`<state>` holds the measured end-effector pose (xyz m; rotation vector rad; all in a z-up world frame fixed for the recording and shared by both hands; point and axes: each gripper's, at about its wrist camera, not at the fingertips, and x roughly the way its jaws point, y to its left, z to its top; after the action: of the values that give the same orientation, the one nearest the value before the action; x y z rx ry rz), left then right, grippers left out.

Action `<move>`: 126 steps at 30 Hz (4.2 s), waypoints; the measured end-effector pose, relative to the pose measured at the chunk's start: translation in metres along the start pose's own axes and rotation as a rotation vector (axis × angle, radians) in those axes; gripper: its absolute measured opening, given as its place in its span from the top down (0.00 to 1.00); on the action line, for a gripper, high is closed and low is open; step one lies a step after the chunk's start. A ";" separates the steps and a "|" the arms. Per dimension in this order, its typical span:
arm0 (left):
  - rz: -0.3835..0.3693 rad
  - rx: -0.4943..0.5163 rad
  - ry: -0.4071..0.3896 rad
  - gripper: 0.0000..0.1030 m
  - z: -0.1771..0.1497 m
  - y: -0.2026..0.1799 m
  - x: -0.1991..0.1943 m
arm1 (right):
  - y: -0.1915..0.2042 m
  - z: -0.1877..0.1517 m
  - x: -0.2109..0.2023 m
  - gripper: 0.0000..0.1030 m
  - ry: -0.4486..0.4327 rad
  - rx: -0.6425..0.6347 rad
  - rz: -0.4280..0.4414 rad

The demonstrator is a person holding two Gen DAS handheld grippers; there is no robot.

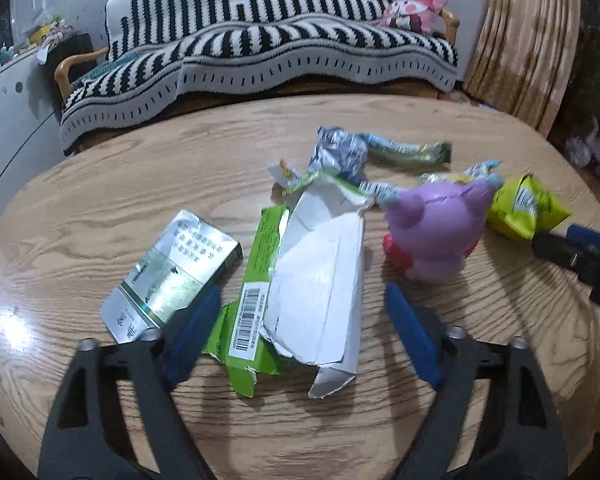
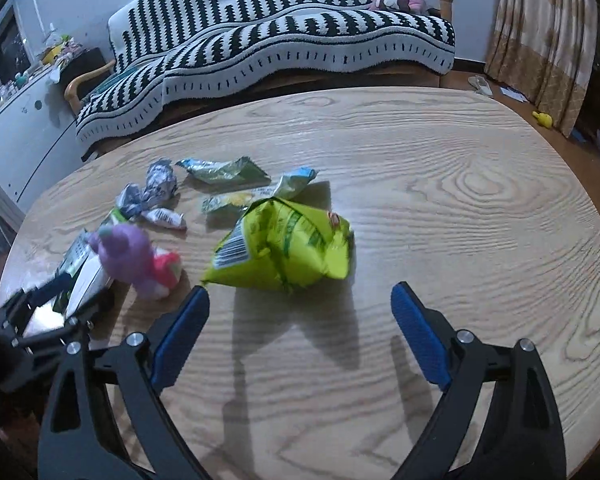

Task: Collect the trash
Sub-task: 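Grasp the torn white carton with the left gripper while the right gripper grasps the yellow-green chip bag, then carry both items to the bin and open the right gripper to drop the chip bag, then open the left gripper over the bin, dropping the white carton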

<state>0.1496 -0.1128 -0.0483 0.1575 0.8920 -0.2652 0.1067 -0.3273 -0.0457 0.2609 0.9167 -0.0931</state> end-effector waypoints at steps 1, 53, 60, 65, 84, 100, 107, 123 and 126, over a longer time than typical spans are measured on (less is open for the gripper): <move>-0.005 -0.007 0.008 0.40 0.000 0.001 0.002 | -0.001 0.000 0.001 0.13 0.001 0.002 0.002; -0.237 0.101 -0.067 0.77 -0.012 -0.168 -0.100 | -0.166 -0.082 -0.138 0.52 -0.097 0.128 -0.082; -0.364 0.230 -0.044 0.77 -0.033 -0.280 -0.114 | -0.266 -0.134 -0.184 0.52 -0.107 0.248 -0.174; -0.455 0.338 -0.034 0.77 -0.059 -0.357 -0.125 | -0.332 -0.176 -0.206 0.52 -0.088 0.341 -0.222; -0.562 0.543 0.020 0.77 -0.116 -0.480 -0.118 | -0.432 -0.253 -0.218 0.51 0.024 0.518 -0.302; -0.576 0.568 0.040 0.77 -0.122 -0.497 -0.110 | -0.441 -0.255 -0.221 0.27 0.000 0.563 -0.309; -0.638 0.606 0.108 0.77 -0.133 -0.511 -0.101 | -0.454 -0.263 -0.236 0.23 -0.046 0.624 -0.346; -0.736 0.639 0.196 0.39 -0.160 -0.551 -0.078 | -0.475 -0.283 -0.257 0.20 -0.085 0.714 -0.353; -0.737 0.634 0.196 0.32 -0.159 -0.550 -0.077 | -0.474 -0.283 -0.257 0.20 -0.084 0.716 -0.354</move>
<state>-0.1760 -0.5867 -0.1000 0.4444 1.0117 -1.2394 -0.3577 -0.7181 -0.0918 0.7491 0.8111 -0.7614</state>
